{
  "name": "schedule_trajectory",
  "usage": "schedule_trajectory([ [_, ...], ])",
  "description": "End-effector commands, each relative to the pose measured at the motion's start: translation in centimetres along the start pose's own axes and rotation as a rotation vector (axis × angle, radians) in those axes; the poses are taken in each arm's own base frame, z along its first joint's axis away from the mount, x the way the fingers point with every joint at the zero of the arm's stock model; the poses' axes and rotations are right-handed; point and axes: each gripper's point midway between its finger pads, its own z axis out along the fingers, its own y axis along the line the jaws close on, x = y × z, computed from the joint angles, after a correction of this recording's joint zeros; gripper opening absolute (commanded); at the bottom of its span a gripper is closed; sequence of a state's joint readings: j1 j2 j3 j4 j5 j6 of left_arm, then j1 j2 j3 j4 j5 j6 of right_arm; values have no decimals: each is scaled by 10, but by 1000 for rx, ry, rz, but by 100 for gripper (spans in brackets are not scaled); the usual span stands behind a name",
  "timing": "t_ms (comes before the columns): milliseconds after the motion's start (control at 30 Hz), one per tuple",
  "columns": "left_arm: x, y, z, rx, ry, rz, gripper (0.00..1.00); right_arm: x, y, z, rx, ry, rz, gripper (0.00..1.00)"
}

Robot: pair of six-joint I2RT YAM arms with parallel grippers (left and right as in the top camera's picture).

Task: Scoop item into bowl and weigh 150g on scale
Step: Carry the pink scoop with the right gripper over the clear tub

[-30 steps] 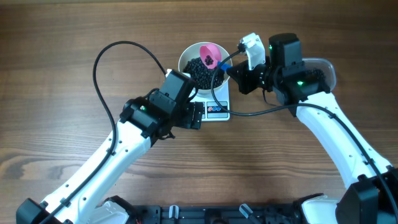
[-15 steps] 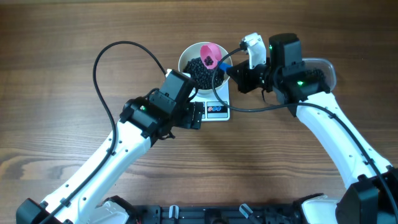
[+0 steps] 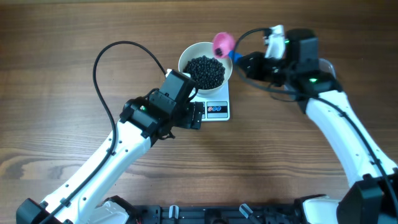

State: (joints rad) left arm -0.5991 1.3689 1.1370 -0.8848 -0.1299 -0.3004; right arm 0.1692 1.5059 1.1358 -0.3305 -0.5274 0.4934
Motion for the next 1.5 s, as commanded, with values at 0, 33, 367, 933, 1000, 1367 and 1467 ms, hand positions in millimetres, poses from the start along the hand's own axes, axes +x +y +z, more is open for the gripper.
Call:
schedule_trajectory([
  [0, 2, 2, 3, -2, 10, 2, 100, -33, -6, -42, 3, -114, 45, 4],
  [33, 2, 2, 3, -2, 10, 2, 100, -37, -13, -51, 18, -133, 61, 4],
  [367, 2, 2, 3, -2, 10, 2, 100, -55, -96, -122, 195, -249, 271, 4],
  [933, 2, 2, 3, -2, 10, 2, 100, -2, -167, -152, 570, -189, 542, 4],
  [1000, 2, 2, 3, -2, 10, 2, 100, -2, -171, -153, 595, -192, 544, 4],
  [1367, 2, 2, 3, -2, 10, 2, 100, 8, -184, -126, 552, -101, 592, 8],
  [1467, 2, 2, 3, -2, 10, 2, 100, 13, -188, -123, 560, -78, 608, 8],
])
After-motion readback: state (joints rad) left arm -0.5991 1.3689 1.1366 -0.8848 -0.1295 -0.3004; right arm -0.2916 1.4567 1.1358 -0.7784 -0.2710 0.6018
